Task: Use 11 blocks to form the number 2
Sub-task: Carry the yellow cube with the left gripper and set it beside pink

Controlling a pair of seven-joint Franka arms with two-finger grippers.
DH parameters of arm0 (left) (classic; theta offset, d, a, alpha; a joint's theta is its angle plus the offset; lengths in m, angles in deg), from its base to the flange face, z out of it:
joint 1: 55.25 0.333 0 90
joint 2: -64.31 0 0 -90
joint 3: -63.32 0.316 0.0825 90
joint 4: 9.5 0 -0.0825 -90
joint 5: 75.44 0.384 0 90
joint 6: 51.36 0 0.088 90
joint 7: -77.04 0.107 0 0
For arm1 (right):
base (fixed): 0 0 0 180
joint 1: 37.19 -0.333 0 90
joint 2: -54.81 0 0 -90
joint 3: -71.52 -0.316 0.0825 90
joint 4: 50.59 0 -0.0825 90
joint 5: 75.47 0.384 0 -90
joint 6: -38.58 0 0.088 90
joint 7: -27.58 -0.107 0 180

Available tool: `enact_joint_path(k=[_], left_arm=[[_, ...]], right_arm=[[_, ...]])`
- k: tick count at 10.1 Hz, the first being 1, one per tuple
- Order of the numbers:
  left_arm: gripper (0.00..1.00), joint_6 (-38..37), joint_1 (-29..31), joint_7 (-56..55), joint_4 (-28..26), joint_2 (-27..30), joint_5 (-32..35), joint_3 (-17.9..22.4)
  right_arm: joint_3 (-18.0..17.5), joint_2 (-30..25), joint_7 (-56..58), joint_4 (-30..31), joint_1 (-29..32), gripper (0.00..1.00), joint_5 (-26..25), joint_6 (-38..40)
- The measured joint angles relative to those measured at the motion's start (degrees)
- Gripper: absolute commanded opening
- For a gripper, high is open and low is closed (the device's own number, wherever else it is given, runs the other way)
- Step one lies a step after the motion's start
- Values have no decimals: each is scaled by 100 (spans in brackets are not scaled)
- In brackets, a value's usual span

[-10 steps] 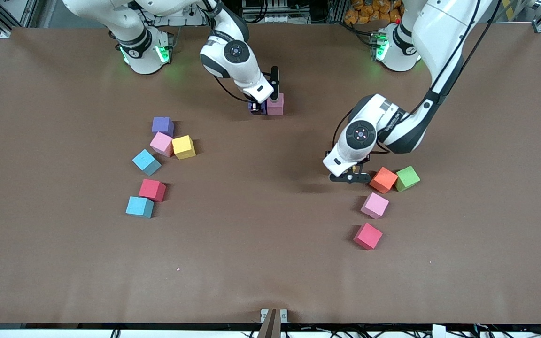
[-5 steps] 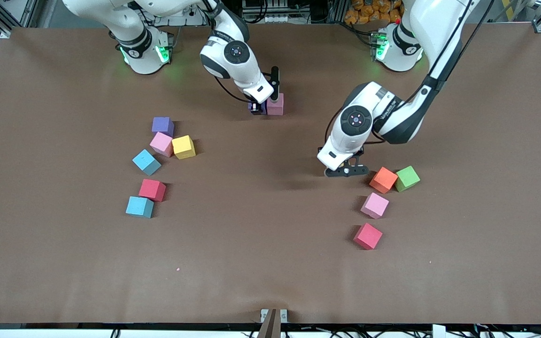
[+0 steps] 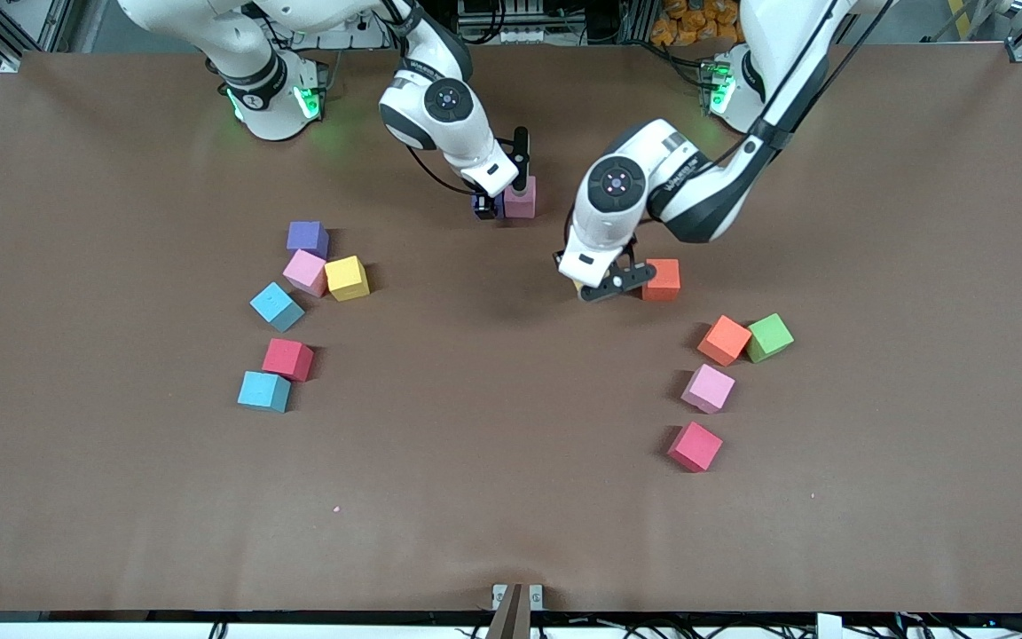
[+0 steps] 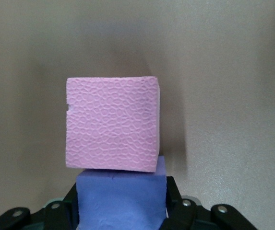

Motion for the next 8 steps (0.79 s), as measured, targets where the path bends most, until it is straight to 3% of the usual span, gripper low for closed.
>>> enact_joint_path(k=[2, 4, 6, 8], left_arm=[[52, 50, 14, -1024, -152, 0, -25, -138], [51, 700, 50, -2422, -532, -3, -39, -237], [44, 1562, 55, -3566, -1087, -7, -40, -366], [36, 1715, 62, -4628, -1276, -6, -49, -513]], right_arm=[[0, 5, -19, -5, 0, 100, 1, 0], [-3, -15, -62, -39, 0, 100, 1, 65], [-41, -183, -177, -95, 0, 100, 1, 431], [-73, -515, -278, -114, 21, 100, 1, 809]])
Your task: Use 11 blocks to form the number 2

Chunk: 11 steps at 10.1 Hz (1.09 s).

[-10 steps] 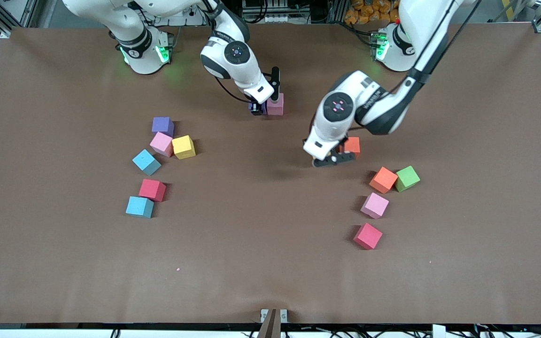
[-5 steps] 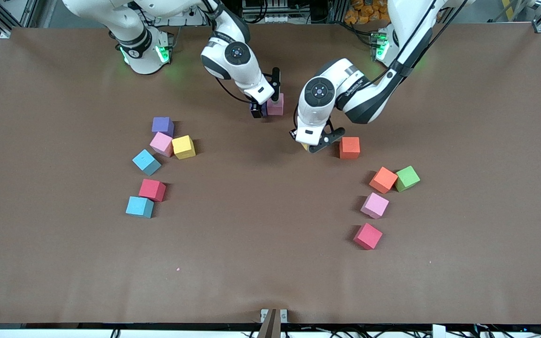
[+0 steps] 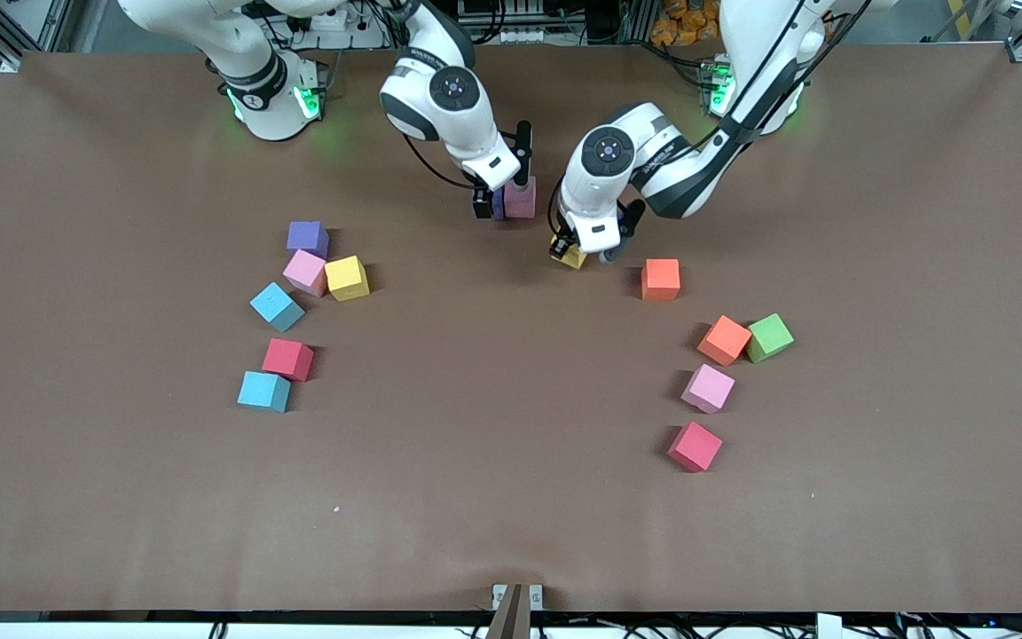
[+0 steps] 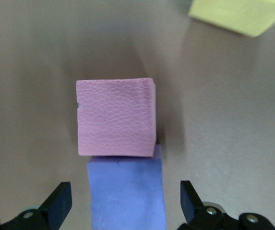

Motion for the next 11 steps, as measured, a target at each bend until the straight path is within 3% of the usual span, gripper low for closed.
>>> enact_joint_path(k=[5, 11], left_arm=[[34, 1, 11, -1736, -178, 2, -1, -331], [32, 591, 222, -2113, -543, 4, -175, -584]], right_arm=[[-58, -959, -14, -8, 528, 100, 6, 1404], [92, -1766, 1219, -31, 3159, 100, -6, 1892]])
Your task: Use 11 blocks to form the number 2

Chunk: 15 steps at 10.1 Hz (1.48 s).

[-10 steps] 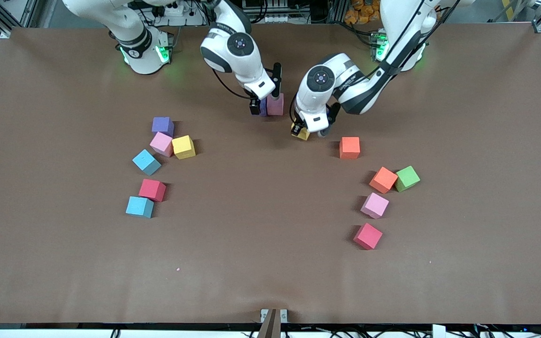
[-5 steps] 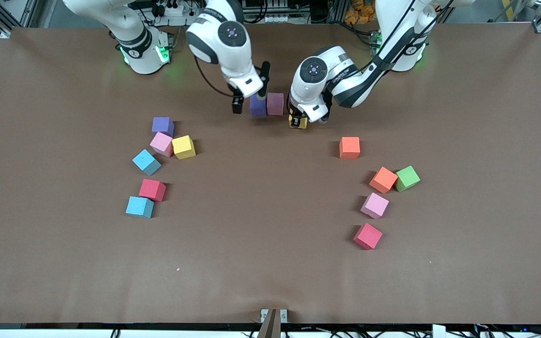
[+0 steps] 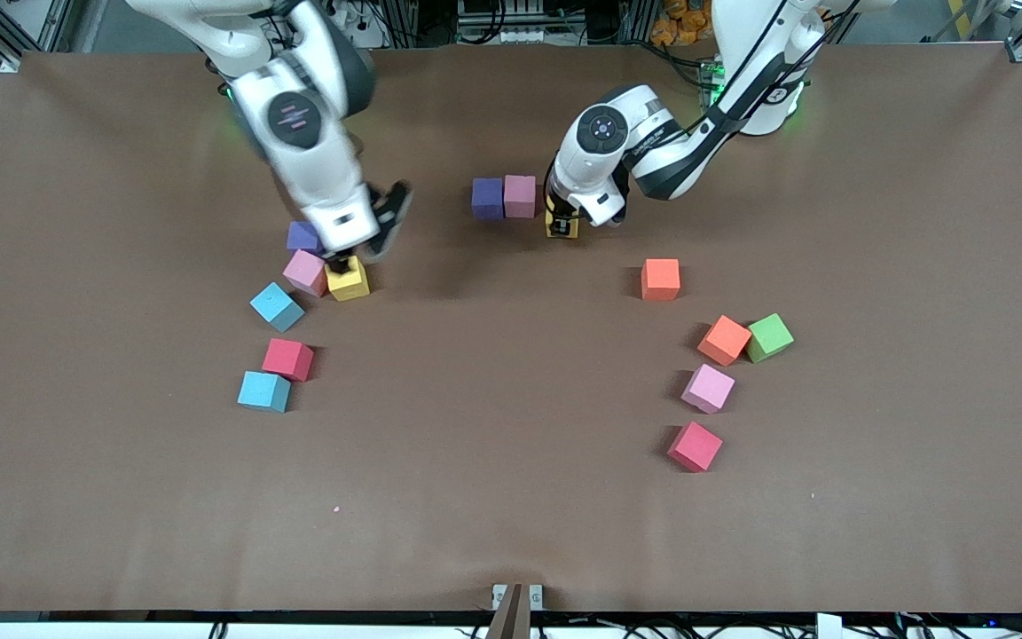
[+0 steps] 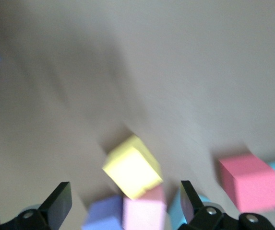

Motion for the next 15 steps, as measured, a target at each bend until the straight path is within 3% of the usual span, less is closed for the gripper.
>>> enact_joint_path(k=[3, 7, 11, 15], left_arm=[[32, 193, 3, -124, -40, 2, -1, -157], [32, 420, 10, -155, -189, -7, -1, -190], [32, 423, 12, -156, -256, -44, -1, -192], [32, 472, 9, -156, -276, -94, -1, -202]], right_arm=[[57, 91, 129, 13, 980, 100, 1, -240], [107, 1222, 941, 35, 2110, 100, -3, -1376], [145, 1697, 1394, -40, 2557, 100, 3, -1280], [22, 1775, 1373, 36, 2460, 100, 6, -1326]])
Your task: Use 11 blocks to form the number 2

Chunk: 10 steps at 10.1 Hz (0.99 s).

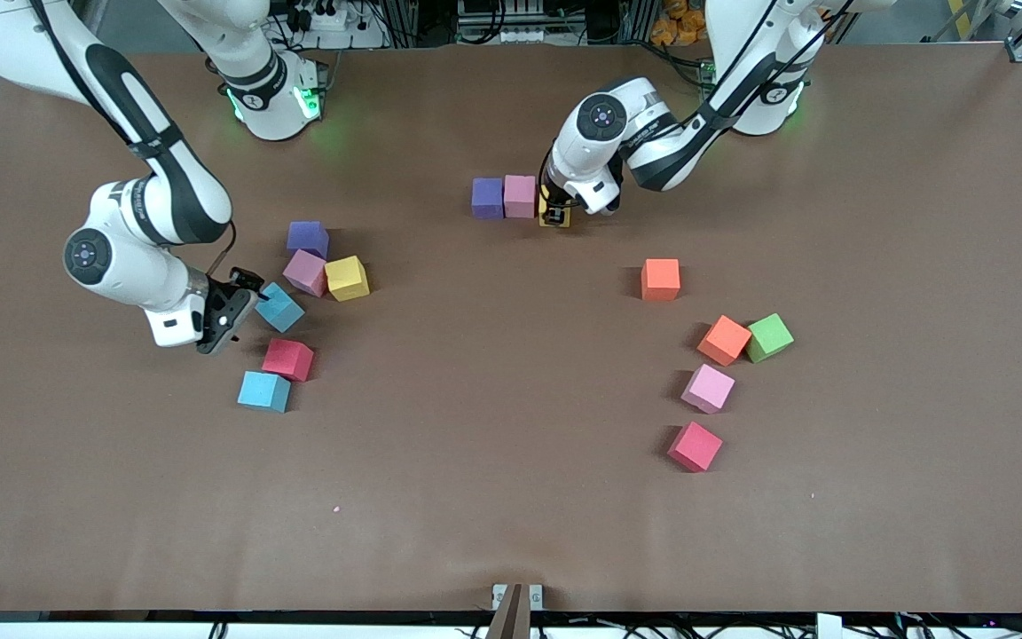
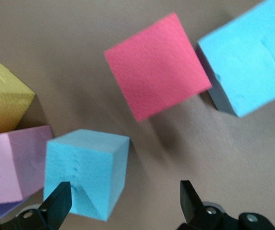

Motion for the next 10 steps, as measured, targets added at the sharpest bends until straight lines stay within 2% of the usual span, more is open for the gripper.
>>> enact_joint_path(k=[2, 5, 6, 7, 10], left_arm=[[32, 34, -7, 0, -1, -31, 0, -31], [33, 72, -37, 0, -3, -68, 0, -66], [46, 72, -39, 0, -5, -73, 0, -70], [99, 73, -41, 0, -9, -84, 0, -72], [100, 74, -45, 4, -15, -120, 0, -84]], right_arm=[[-17, -1, -168, 9, -168, 100, 3, -16], [-19, 0, -331, 353, -406, 100, 3, -684], [-19, 0, -369, 450, -443, 100, 3, -790], [-18, 0, -387, 483, -447, 100, 3, -813], [11, 0, -394, 494, -431, 100, 3, -806]])
